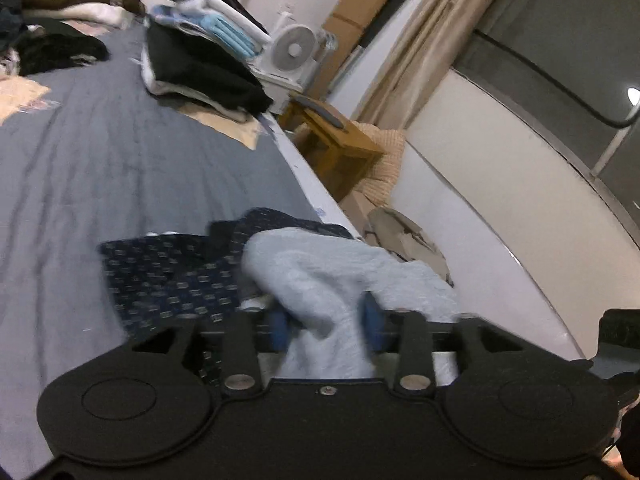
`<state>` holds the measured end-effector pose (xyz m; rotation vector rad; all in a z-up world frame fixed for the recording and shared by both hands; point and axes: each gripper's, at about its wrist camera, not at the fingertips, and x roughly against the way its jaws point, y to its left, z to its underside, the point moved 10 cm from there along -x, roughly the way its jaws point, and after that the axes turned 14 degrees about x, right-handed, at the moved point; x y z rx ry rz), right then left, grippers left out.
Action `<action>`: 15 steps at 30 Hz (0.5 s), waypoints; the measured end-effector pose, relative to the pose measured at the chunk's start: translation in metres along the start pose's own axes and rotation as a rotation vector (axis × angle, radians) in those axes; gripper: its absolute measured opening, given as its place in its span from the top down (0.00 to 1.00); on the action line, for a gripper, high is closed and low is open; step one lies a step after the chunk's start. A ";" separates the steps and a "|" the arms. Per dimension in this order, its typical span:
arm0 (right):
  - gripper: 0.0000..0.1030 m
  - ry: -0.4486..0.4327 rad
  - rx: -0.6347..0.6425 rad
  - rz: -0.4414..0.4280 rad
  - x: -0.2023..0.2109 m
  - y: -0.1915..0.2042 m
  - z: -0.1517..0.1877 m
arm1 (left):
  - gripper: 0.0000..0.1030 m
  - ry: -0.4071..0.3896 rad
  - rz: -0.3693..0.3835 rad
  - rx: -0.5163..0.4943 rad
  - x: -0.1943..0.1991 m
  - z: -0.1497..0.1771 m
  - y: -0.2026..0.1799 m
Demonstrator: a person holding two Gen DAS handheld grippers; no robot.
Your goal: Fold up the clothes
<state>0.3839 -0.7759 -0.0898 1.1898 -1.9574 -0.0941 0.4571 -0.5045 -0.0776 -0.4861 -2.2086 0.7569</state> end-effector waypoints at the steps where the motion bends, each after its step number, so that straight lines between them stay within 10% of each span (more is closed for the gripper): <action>1: 0.80 -0.002 0.004 0.000 0.000 0.000 -0.001 | 0.37 -0.013 -0.001 0.004 0.009 -0.001 0.001; 9: 0.79 -0.031 0.004 0.012 0.012 0.015 0.009 | 0.34 0.016 0.087 -0.078 0.100 0.072 -0.028; 15: 0.72 -0.051 0.012 0.050 0.023 0.022 0.014 | 0.30 0.033 0.101 -0.047 0.082 0.143 -0.023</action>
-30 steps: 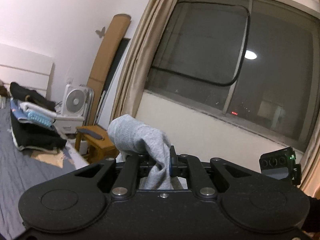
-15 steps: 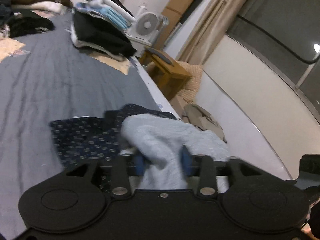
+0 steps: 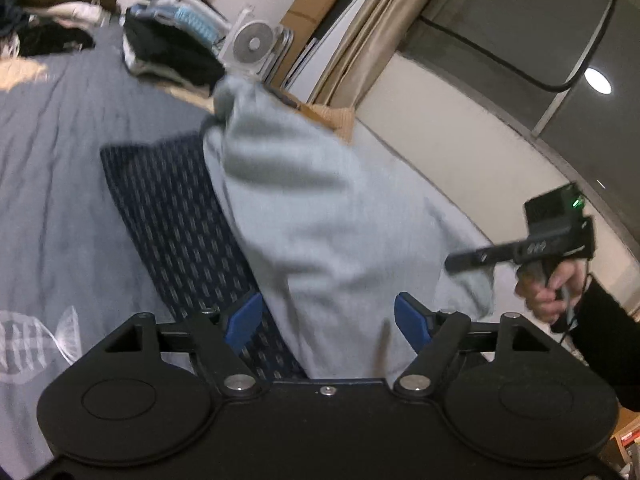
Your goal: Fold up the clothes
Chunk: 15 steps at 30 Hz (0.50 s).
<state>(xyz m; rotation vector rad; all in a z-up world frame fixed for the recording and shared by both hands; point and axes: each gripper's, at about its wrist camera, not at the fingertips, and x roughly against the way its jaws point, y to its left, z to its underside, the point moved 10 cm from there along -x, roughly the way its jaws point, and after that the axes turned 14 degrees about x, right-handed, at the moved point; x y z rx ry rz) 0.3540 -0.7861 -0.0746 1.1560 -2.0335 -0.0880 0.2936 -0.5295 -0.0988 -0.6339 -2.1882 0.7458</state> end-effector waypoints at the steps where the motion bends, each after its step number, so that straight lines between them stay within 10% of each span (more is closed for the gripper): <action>1: 0.69 -0.005 0.000 0.006 0.002 0.001 0.001 | 0.31 -0.007 -0.001 0.009 -0.005 0.004 0.001; 5: 0.61 -0.019 -0.002 0.026 0.009 0.003 0.005 | 0.36 -0.052 0.024 0.020 -0.018 0.002 0.002; 10: 0.60 -0.011 0.020 0.034 0.009 0.010 0.012 | 0.73 -0.024 0.007 0.014 -0.025 0.004 0.002; 15: 0.83 0.010 0.022 0.031 0.008 0.016 0.011 | 0.89 -0.003 0.047 0.104 -0.015 0.004 0.001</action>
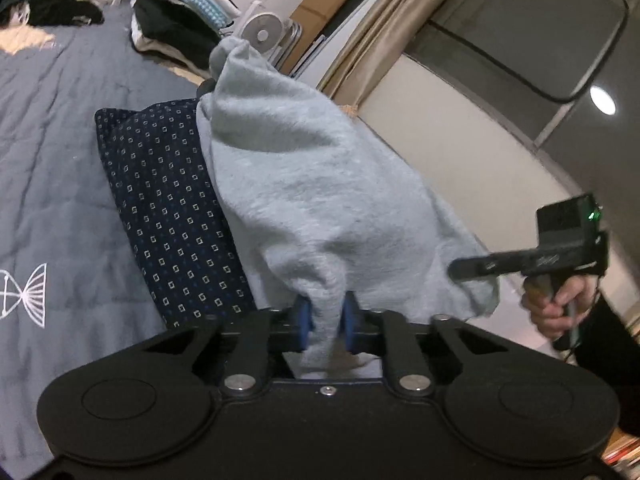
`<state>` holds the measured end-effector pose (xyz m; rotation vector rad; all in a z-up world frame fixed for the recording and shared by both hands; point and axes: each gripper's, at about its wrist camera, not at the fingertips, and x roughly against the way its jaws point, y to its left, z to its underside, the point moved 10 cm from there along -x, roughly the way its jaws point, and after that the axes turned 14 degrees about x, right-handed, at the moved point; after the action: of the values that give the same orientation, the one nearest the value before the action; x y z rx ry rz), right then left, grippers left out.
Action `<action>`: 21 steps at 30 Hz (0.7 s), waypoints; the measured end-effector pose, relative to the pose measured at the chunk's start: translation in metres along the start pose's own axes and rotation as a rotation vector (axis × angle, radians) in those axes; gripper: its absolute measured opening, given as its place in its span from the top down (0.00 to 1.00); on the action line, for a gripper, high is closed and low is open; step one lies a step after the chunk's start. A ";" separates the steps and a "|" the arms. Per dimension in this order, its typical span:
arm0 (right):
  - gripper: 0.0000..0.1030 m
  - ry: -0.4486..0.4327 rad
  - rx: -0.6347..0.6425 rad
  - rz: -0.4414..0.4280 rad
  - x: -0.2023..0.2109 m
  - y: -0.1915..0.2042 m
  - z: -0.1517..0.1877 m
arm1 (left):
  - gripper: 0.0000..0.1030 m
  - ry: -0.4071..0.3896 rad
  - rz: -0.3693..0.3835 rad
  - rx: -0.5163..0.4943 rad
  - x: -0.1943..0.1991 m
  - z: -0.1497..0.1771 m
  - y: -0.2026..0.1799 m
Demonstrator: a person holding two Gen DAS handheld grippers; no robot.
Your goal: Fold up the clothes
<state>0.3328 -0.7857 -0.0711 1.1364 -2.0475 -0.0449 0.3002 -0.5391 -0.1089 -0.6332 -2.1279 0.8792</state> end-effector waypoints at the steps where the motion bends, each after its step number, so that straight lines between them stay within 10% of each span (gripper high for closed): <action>1: 0.84 -0.010 -0.007 -0.004 0.003 0.001 -0.003 | 0.89 0.000 0.024 0.013 0.007 -0.002 -0.008; 8: 0.85 -0.017 0.012 -0.008 0.020 0.009 -0.007 | 0.89 0.053 0.079 0.047 0.026 0.015 -0.034; 13: 0.70 0.054 0.057 0.085 0.005 -0.001 0.012 | 0.79 0.128 -0.110 0.042 -0.004 0.050 0.005; 17: 0.57 0.017 0.064 0.112 0.022 -0.004 0.007 | 0.50 0.034 -0.087 0.024 0.020 0.045 0.005; 21: 0.41 -0.081 0.107 0.151 0.068 -0.003 -0.019 | 0.48 -0.057 -0.084 -0.026 0.051 0.031 -0.002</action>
<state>0.3267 -0.8310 -0.0177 1.0554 -2.2251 0.0963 0.2445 -0.5186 -0.1001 -0.5334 -2.2040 0.8333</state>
